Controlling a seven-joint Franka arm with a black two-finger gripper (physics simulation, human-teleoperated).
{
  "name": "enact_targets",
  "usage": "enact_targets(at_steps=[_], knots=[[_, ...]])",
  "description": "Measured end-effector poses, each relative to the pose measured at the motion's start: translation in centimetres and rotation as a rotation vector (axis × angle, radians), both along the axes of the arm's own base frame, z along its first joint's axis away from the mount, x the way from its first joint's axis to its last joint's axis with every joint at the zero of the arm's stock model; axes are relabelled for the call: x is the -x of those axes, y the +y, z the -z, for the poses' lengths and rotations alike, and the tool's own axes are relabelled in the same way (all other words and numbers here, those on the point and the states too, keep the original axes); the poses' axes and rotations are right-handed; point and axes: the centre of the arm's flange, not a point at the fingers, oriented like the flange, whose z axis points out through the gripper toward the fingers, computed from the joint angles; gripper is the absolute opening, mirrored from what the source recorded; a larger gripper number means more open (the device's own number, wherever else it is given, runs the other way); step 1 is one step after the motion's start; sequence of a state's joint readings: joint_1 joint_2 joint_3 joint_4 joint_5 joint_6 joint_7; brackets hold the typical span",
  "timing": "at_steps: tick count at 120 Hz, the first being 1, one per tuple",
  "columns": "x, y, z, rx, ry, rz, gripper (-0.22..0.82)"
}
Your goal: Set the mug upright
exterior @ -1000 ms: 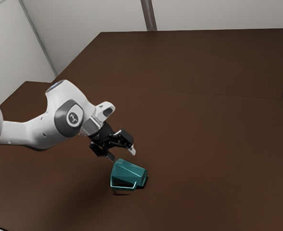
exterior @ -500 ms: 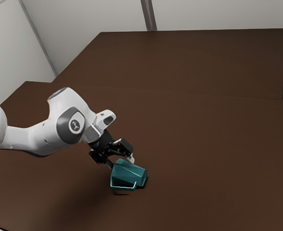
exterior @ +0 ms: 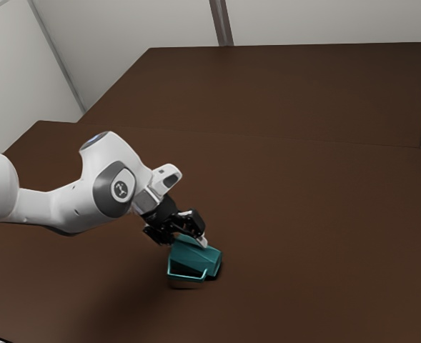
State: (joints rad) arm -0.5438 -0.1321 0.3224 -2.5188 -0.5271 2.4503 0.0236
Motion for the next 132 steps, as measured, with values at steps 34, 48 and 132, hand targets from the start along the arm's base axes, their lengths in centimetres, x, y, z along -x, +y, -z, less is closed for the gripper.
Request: enact_targets(at_steps=[34,48,132], knots=[[-2.0,-3.4,-1.2,0.000,-0.039,0.045,0.30],[-2.6,-4.7,-1.4,0.005,-0.046,0.054,0.29],[-4.2,-7.6,-4.6,0.044,-0.053,0.046,-0.17]])
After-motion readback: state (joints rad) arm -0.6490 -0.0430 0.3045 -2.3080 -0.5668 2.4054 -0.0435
